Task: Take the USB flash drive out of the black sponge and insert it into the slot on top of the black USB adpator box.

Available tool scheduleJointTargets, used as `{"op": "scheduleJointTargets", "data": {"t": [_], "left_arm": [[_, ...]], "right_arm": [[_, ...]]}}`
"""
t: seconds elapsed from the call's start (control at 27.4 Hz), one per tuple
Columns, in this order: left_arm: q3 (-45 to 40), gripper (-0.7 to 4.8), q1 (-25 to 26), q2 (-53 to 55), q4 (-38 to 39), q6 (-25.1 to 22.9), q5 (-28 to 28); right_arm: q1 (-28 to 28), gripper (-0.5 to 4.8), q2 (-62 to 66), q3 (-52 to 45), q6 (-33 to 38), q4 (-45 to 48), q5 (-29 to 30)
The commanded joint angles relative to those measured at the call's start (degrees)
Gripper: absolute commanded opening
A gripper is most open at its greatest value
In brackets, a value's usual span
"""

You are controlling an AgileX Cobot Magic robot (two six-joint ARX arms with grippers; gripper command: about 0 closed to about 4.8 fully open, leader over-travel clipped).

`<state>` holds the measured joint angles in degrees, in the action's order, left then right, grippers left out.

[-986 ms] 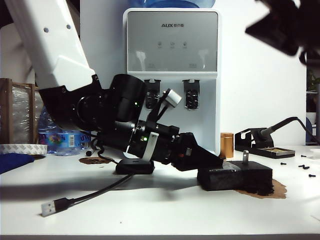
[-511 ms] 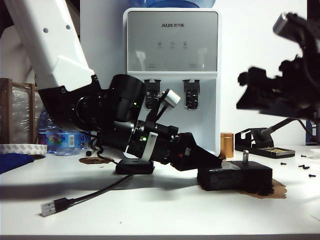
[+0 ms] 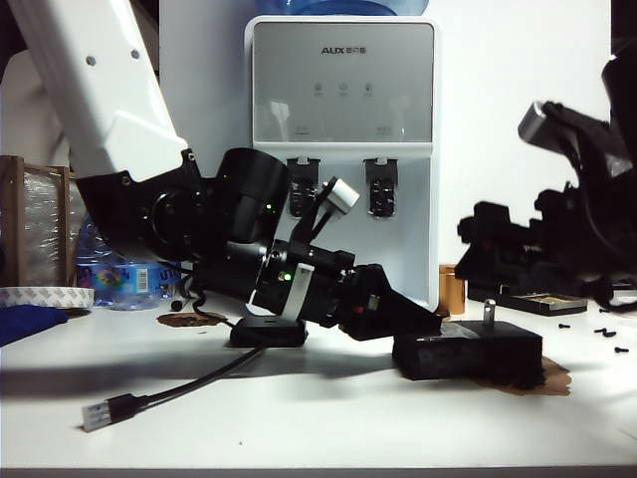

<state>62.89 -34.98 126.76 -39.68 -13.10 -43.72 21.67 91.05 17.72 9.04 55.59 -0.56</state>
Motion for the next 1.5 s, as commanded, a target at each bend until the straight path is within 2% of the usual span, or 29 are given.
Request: {"op": "scheduleJointTargets", "data": {"t": [0.04,0.44,0.69,0.95,1.02,1.1,1.17,1.28,1.42,1.5], "left_arm": [[-0.35,-0.05,0.22,0.61,2.34,-0.37,1.25],[-0.35,-0.05,0.22,0.61,2.34,-0.39,1.14],[-0.35,-0.05,0.22,0.61,2.32,-0.37,1.14],[-0.35,-0.05,0.20,0.61,2.32,-0.37,1.14],[-0.35,-0.05,0.20,0.61,2.32,-0.37,1.14],[-0.35,-0.05,0.20,0.61,2.32,-0.37,1.14],[-0.35,-0.05,0.22,0.61,2.32,-0.37,1.16],[-0.35,-0.05,0.20,0.61,2.32,-0.37,1.16],[-0.35,-0.05,0.22,0.61,2.32,-0.37,1.18],[-0.35,-0.05,0.22,0.61,2.34,-0.37,1.18]], "right_arm": [[0.04,2.88,1.95,0.11,-0.07,0.98,-0.94],[0.04,2.87,7.67,0.13,0.26,4.24,-0.79],[0.04,2.87,15.39,0.15,0.63,14.03,-0.52],[0.04,2.85,17.31,0.50,1.16,17.55,-0.55],[0.04,2.61,17.31,0.52,1.16,20.79,-0.52],[0.04,1.99,17.31,0.70,0.96,21.79,-0.55],[0.04,1.77,17.33,1.29,0.74,20.63,-0.48],[0.04,0.93,17.33,1.62,0.52,18.88,0.76],[0.04,0.13,17.33,1.62,0.28,16.39,2.14],[0.04,-0.04,17.33,1.55,0.31,15.67,2.49]]}}
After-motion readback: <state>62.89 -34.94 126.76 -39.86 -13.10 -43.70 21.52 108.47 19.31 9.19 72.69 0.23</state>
